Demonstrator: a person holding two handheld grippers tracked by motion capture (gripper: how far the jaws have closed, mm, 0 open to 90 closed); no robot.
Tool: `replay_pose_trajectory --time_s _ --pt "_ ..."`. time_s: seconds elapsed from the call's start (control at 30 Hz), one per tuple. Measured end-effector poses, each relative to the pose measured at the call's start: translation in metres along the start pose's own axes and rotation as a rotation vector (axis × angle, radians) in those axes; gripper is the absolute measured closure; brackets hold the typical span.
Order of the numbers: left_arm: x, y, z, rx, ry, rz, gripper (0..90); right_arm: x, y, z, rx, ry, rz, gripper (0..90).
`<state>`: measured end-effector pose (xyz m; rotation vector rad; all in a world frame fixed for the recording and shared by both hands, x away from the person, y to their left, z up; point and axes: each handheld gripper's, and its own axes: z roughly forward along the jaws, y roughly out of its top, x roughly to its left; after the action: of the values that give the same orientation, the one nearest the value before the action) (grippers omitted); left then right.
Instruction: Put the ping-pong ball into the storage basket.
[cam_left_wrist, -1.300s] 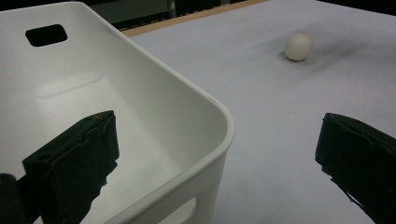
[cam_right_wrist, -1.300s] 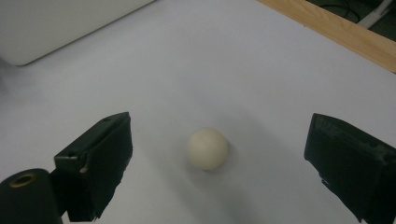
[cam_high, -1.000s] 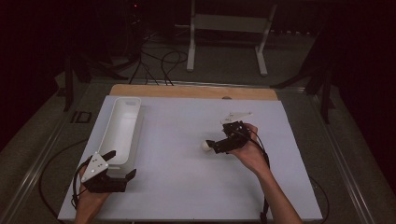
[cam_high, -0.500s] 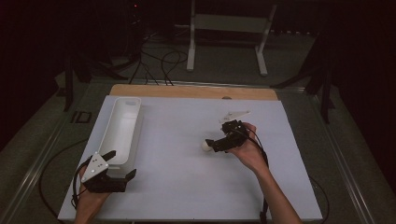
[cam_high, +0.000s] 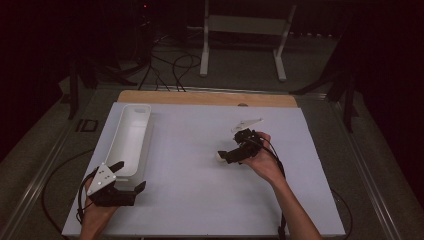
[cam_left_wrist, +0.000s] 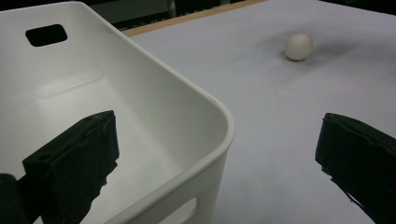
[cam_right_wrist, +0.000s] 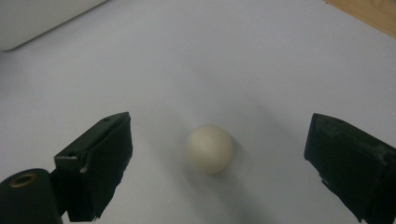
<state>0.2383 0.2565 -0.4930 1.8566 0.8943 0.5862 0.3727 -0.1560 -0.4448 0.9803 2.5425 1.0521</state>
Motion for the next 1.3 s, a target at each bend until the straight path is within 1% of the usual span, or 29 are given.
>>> replay_pose_trajectory --time_s 0.13,0.2,0.33,0.5,0.8,0.97,1.2,1.3 --pt "0.000 0.000 0.000 0.000 0.000 0.000 0.1 0.000 0.000 0.002 0.005 0.005 0.001 7.3" --pt "0.000 0.000 0.000 0.000 0.000 0.000 0.1 0.000 0.000 0.004 0.021 0.012 0.000 7.3" --pt "0.000 0.000 0.000 0.000 0.000 0.001 0.1 0.001 0.000 0.006 0.031 0.016 -0.001 7.4" --pt "0.000 0.000 0.000 0.001 0.000 0.000 0.2 0.002 0.001 0.011 0.049 0.011 -0.010 7.3" --pt "0.000 0.000 0.000 -0.001 0.000 0.000 0.1 0.003 0.001 0.018 0.079 0.015 -0.009 7.4" --pt "0.000 0.000 0.000 0.000 0.000 0.000 0.2 0.005 0.002 0.024 0.102 0.018 -0.018 7.4" --pt "0.000 0.000 0.000 0.000 -0.001 0.000 0.2 0.002 0.000 0.030 0.137 0.018 -0.004 7.5" --pt "0.000 0.000 0.000 0.000 0.000 0.001 0.1 0.002 0.000 0.032 0.148 0.017 -0.005 7.5"
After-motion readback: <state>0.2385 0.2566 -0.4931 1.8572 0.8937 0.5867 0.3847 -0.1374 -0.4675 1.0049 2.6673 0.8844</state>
